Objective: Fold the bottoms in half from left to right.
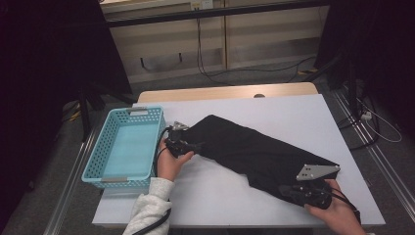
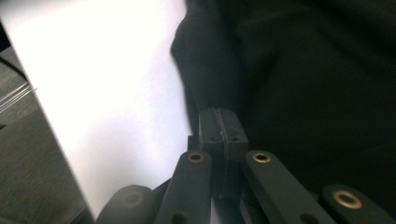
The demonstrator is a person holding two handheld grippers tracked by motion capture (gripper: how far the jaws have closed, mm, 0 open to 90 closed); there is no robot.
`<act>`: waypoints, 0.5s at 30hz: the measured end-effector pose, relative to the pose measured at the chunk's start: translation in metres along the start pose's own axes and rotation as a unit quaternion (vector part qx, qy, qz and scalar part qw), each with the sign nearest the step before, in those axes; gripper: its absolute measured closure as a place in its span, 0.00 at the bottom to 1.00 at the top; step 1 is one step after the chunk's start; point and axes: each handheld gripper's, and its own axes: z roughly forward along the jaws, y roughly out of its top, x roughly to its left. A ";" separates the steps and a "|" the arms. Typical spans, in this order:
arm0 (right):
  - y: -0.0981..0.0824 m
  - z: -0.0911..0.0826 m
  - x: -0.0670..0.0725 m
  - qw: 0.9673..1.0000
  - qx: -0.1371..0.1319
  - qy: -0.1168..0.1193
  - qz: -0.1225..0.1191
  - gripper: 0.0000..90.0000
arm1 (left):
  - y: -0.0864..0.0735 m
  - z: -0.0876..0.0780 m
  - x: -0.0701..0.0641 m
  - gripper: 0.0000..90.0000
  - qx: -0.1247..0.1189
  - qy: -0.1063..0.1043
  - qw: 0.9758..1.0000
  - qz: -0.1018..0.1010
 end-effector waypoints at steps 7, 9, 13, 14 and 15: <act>-0.001 0.006 0.009 1.000 0.005 0.012 -0.016 0.79 | 0.000 0.001 -0.001 0.22 0.001 -0.001 1.000 0.002; 0.000 0.003 0.003 1.000 0.000 0.000 -0.015 0.77 | 0.000 0.001 -0.001 0.22 0.001 -0.001 1.000 0.002; 0.002 -0.006 -0.011 1.000 -0.014 -0.028 -0.005 0.72 | 0.000 0.001 -0.001 0.22 0.002 -0.001 1.000 0.002; 0.003 -0.010 -0.017 0.999 -0.019 -0.047 0.000 0.68 | 0.000 0.001 0.000 0.22 0.002 0.000 1.000 0.002; 0.004 -0.018 -0.033 0.996 -0.030 -0.079 0.012 0.66 | 0.000 0.001 0.000 0.22 0.002 0.000 1.000 0.002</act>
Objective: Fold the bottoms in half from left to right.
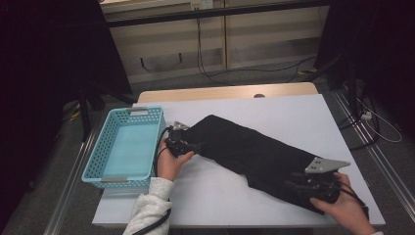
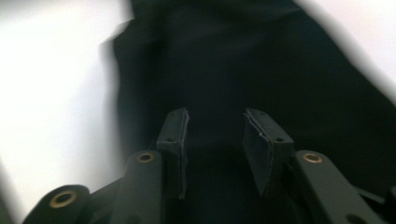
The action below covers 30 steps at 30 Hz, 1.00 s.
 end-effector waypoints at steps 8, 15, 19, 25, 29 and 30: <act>-0.007 -0.006 -0.063 0.992 -0.002 -0.110 0.065 0.75 | 0.000 0.000 0.001 0.22 0.001 -0.002 1.000 -0.002; -0.015 0.005 -0.075 0.991 0.020 -0.111 0.078 0.80 | 0.000 0.000 0.001 0.22 0.001 -0.002 1.000 -0.001; -0.017 0.008 -0.078 0.990 0.025 -0.110 0.083 0.87 | 0.000 0.000 0.002 0.22 0.002 -0.001 1.000 0.001; -0.016 0.010 -0.084 0.990 0.026 -0.107 0.087 0.98 | 0.000 0.000 0.002 0.22 0.002 0.000 1.000 0.000; -0.015 0.009 -0.087 0.990 0.029 -0.106 0.091 1.00 | 0.000 0.000 0.002 0.22 0.002 -0.001 1.000 0.000; -0.015 0.008 -0.089 0.990 0.028 -0.106 0.094 1.00 | 0.000 0.000 0.002 0.22 0.002 0.000 1.000 0.001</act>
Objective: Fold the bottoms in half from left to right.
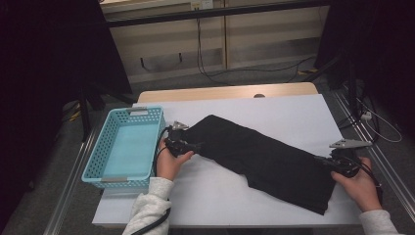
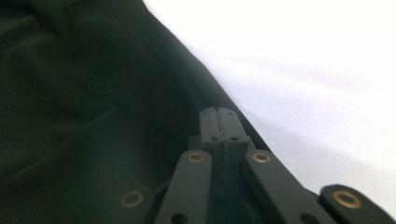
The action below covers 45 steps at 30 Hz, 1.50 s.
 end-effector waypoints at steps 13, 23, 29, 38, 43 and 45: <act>0.001 -0.007 -0.006 1.000 -0.014 -0.009 -0.001 0.91 | 0.001 0.000 0.000 0.22 -0.001 -0.001 1.000 0.001; -0.010 -0.012 -0.009 1.000 0.007 0.007 0.006 1.00 | 0.002 -0.002 0.000 0.22 -0.006 -0.002 1.000 -0.001; -0.002 -0.024 -0.007 0.999 -0.034 -0.015 -0.007 1.00 | 0.002 -0.001 0.000 0.22 -0.004 -0.003 1.000 0.000; 0.003 -0.030 -0.005 0.996 -0.066 -0.055 -0.002 0.79 | 0.002 -0.002 0.000 0.22 -0.005 -0.002 1.000 0.000; 0.000 -0.024 -0.007 0.998 -0.049 -0.048 -0.001 0.79 | 0.001 -0.001 0.001 0.22 -0.003 -0.002 1.000 0.001; -0.002 -0.023 -0.007 0.998 -0.039 -0.043 -0.002 0.80 | 0.001 -0.001 0.001 0.22 -0.002 -0.004 1.000 0.000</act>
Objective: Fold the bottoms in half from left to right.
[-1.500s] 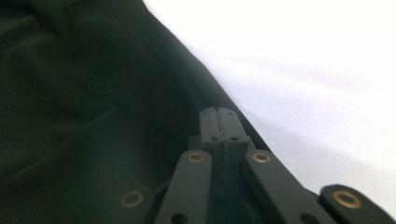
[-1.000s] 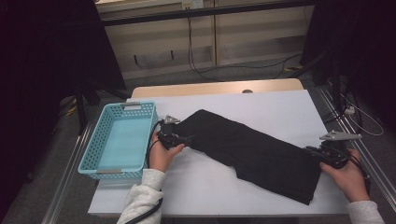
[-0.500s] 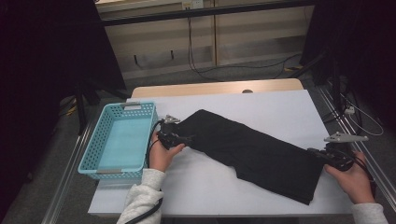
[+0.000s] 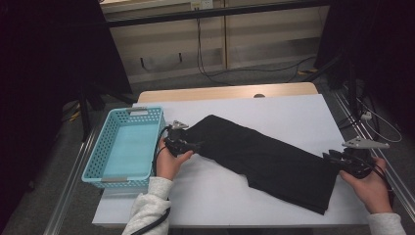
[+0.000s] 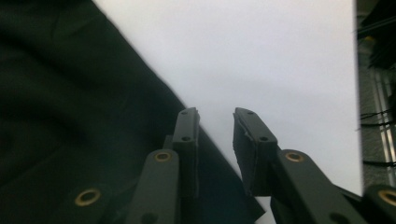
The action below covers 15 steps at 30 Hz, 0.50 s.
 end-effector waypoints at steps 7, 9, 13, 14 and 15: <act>-0.010 0.017 -0.003 1.000 0.025 0.004 -0.001 0.82 | 0.000 0.001 -0.001 0.22 0.000 0.000 1.000 -0.001; -0.010 0.019 -0.004 0.999 0.020 0.021 0.012 0.97 | -0.001 0.002 0.000 0.22 0.004 -0.001 1.000 0.000; -0.006 0.019 -0.005 1.000 0.011 0.013 0.008 0.99 | -0.001 0.002 -0.001 0.22 0.004 -0.002 1.000 0.002; -0.005 0.018 -0.006 1.000 -0.001 0.004 0.010 0.99 | -0.001 0.002 -0.001 0.22 0.004 -0.002 1.000 0.002; -0.004 0.018 -0.006 1.000 -0.003 0.004 0.006 0.97 | 0.000 0.002 -0.001 0.22 0.004 -0.002 1.000 0.001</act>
